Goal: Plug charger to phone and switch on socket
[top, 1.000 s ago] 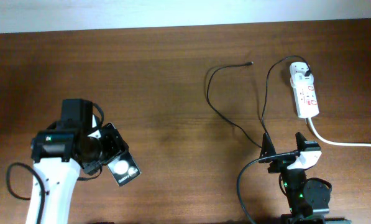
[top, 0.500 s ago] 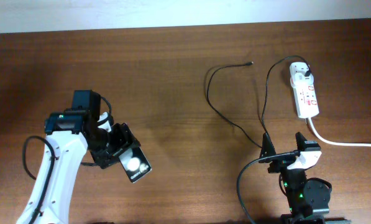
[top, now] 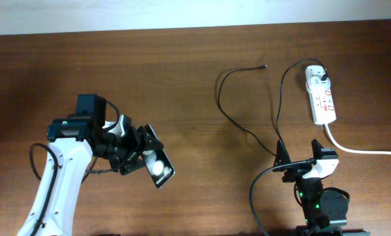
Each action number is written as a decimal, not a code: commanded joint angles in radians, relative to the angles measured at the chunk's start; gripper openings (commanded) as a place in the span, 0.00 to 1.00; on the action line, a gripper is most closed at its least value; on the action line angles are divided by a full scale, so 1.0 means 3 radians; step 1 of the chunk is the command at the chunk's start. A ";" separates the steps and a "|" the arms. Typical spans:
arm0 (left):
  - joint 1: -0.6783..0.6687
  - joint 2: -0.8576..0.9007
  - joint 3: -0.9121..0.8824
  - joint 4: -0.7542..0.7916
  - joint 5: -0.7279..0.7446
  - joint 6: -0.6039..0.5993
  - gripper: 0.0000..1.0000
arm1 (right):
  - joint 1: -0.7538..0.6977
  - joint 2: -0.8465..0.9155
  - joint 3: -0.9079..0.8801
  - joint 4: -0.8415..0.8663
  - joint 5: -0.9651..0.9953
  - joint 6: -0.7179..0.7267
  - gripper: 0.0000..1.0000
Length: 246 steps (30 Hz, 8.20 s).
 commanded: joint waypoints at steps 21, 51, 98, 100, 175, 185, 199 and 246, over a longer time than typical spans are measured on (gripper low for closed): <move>0.0028 0.0636 -0.0001 0.0591 0.1017 0.0145 0.56 | -0.0022 -0.0028 -0.0018 -0.0015 0.0014 -0.0034 0.99; 0.0027 0.0701 -0.0001 0.0492 0.1147 0.0165 0.58 | -0.0022 -0.0028 -0.0018 0.0065 -0.1045 0.1405 0.99; 0.0027 0.0701 -0.0001 0.0492 0.1148 -0.0020 0.58 | -0.0019 0.1812 0.2579 -0.2728 -0.2282 0.1045 0.99; 0.0027 0.0701 -0.0001 0.0534 0.1150 -0.0304 0.58 | -0.0019 0.1812 0.2579 -0.2639 -0.2271 0.0791 0.99; 0.0387 0.0699 -0.0001 0.0903 0.1513 -0.0300 0.99 | 0.3033 0.4601 0.2580 0.0548 0.0097 0.2290 0.08; 0.0496 0.0080 -0.0001 0.0439 0.0497 0.0436 0.99 | 0.3026 0.4601 0.2580 0.0535 -0.0031 0.2291 0.04; 0.0635 -0.2480 -0.0099 -0.0248 -0.1485 0.0299 0.99 | 0.2646 0.4601 0.2579 0.0518 -0.0825 0.3126 0.04; 0.0622 -0.1634 -0.1809 0.2177 0.0750 -0.3282 0.59 | 0.2955 0.4602 0.2579 0.0727 -0.1118 0.6381 0.04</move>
